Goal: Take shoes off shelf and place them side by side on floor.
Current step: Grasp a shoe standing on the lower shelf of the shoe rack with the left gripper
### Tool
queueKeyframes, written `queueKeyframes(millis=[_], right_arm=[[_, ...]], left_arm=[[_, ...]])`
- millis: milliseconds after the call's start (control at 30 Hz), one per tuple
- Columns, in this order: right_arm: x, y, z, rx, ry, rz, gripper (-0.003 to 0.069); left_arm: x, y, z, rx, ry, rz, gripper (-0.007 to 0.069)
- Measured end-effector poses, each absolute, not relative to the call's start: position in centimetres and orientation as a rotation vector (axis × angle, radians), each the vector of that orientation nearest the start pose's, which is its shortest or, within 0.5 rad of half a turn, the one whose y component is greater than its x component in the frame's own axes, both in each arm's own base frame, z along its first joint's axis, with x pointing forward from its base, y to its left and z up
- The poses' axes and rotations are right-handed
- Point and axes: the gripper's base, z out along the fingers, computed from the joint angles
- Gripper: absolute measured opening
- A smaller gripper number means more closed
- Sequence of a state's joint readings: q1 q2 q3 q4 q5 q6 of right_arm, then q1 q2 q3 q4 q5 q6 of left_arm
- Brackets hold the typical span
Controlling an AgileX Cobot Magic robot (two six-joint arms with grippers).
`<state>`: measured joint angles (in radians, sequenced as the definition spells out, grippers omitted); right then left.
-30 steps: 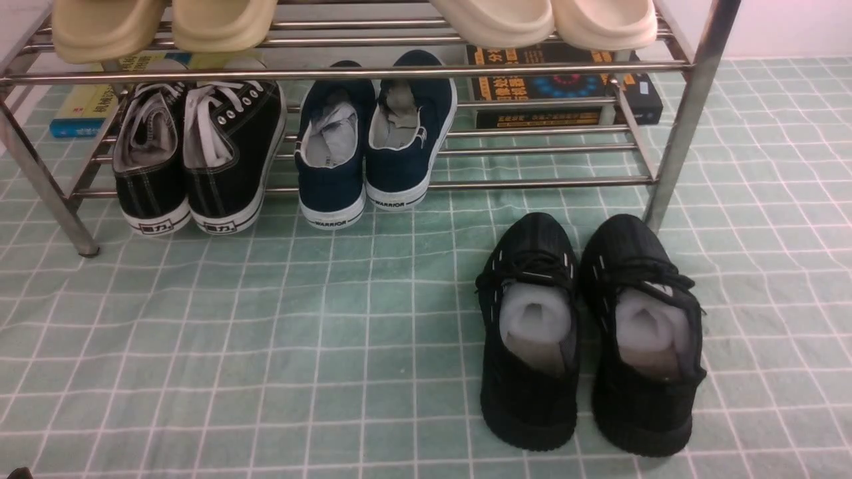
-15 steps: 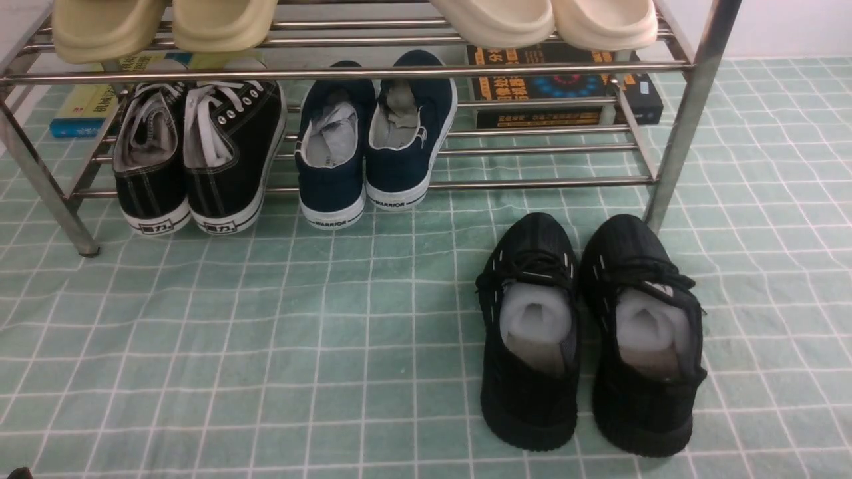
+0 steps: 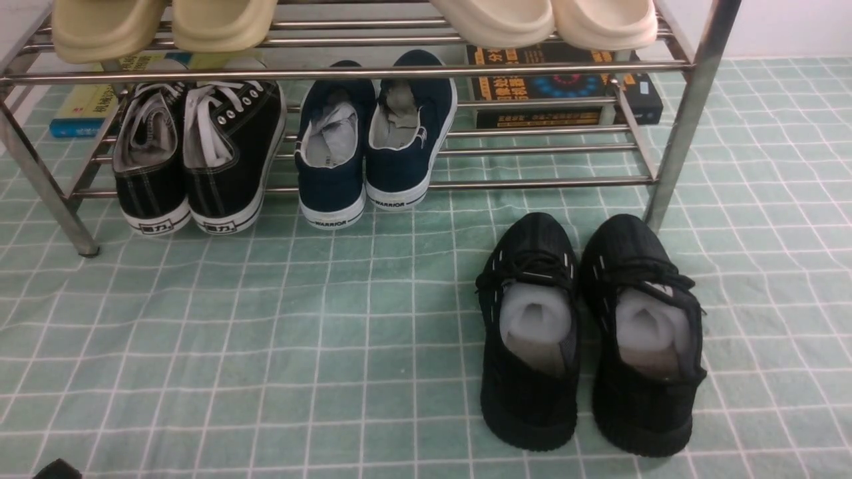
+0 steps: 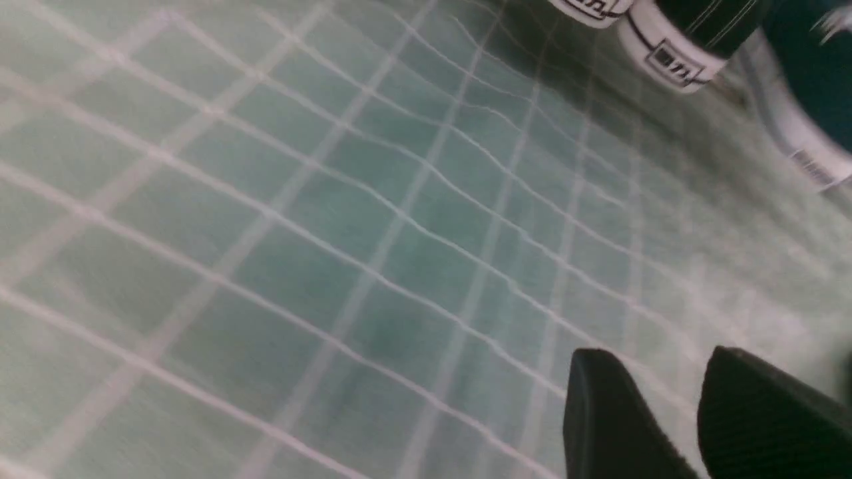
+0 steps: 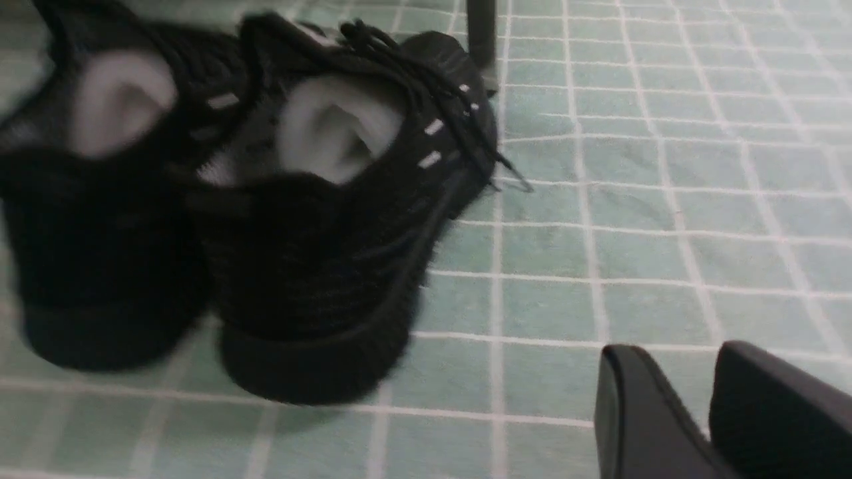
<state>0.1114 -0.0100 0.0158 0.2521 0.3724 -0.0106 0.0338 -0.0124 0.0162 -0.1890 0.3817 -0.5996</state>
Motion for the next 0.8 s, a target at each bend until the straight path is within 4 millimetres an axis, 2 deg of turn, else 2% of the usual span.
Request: queueKeyframes(millis=[33, 100, 233, 433, 533, 600, 667, 800], right_arm=[[5.1, 1.7, 17.6, 0.132, 1.858, 0.428, 0.0202], [5.0, 2.2, 17.7, 0.297, 1.840, 0.635, 0.0205], [4.9, 2.8, 18.2, 0.497, 1.785, 0.911, 0.0206], [4.9, 3.1, 18.5, 0.586, 1.746, 1.037, 0.0213], [4.7, 3.3, 19.1, 0.533, 1.767, 1.041, 0.0209], [4.5, 3.4, 20.1, 0.468, 1.760, 1.025, 0.0197], [3.9, 3.5, 22.9, 0.324, 1.700, 0.968, 0.0153], [3.0, 3.7, 28.9, 0.081, 1.637, 0.828, 0.0046]], left_arm=[[5.2, -0.8, 17.5, -0.828, 1.731, -0.713, 0.0242], [5.2, -1.1, 17.5, -0.979, 1.679, -0.878, 0.0242], [5.2, -1.4, 17.5, -1.121, 1.618, -1.032, 0.0242], [5.3, -1.4, 17.5, -1.137, 1.606, -1.049, 0.0242], [5.3, -1.3, 17.7, -1.128, 1.585, -1.048, 0.0242], [5.3, -1.3, 17.7, -1.112, 1.585, -1.040, 0.0238], [5.2, -1.4, 18.3, -1.044, 1.609, -1.005, 0.0218], [4.5, -1.6, 22.6, -0.813, 1.609, -0.924, 0.0134]])
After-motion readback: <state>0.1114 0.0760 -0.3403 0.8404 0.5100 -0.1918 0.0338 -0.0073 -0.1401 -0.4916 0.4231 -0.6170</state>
